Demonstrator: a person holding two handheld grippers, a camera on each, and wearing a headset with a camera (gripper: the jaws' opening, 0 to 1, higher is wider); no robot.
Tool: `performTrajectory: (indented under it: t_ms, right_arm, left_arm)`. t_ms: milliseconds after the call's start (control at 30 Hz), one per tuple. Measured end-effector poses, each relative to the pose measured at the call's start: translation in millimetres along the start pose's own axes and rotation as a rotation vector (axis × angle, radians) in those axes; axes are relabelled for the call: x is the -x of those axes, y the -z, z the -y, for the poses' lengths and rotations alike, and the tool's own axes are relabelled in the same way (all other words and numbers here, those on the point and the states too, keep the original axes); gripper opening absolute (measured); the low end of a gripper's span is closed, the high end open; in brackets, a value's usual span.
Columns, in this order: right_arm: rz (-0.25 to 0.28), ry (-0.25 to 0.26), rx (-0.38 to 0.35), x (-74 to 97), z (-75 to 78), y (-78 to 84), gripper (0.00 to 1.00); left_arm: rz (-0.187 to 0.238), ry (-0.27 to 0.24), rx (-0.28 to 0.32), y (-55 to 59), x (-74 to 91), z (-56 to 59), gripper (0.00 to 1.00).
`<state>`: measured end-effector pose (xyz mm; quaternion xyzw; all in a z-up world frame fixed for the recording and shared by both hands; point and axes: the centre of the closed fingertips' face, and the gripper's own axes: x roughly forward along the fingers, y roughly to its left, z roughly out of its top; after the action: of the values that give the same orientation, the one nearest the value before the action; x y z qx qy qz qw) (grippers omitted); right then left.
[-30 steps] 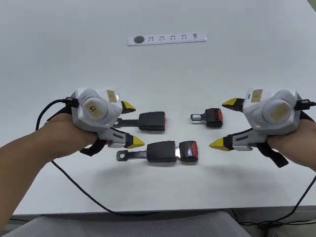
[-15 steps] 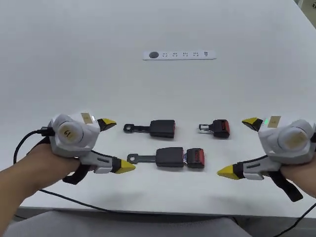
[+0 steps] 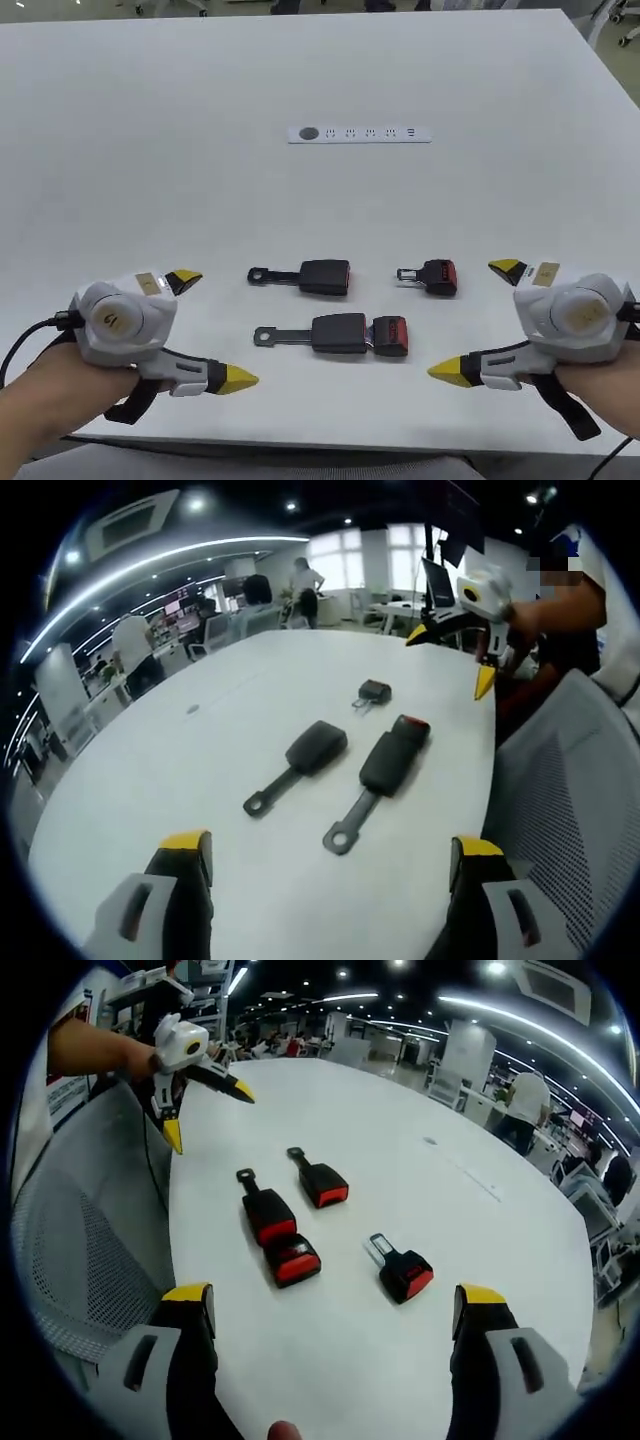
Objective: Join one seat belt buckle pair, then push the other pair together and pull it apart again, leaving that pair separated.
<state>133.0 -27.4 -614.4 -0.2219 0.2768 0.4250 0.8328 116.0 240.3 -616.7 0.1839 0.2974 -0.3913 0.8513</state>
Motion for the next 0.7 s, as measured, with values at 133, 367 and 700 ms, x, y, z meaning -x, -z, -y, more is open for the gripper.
performTrajectory:
  t_ms: [133,367,700]
  right_arm:
    - [0.000,0.000,0.002,6.8,-7.1,-3.9,1.00]
    - [-0.011,-0.001,0.007,10.8,-4.8,-1.6,1.00]
    - [-0.017,-0.006,0.002,9.9,-9.4,1.3,1.00]
  left_arm:
    - [-0.001,0.003,-0.019,-0.3,4.0,-0.6,1.00]
    - [0.017,0.003,-0.003,-1.6,10.0,1.8,1.00]
    - [0.022,0.006,0.020,-2.7,9.3,8.9,1.00]
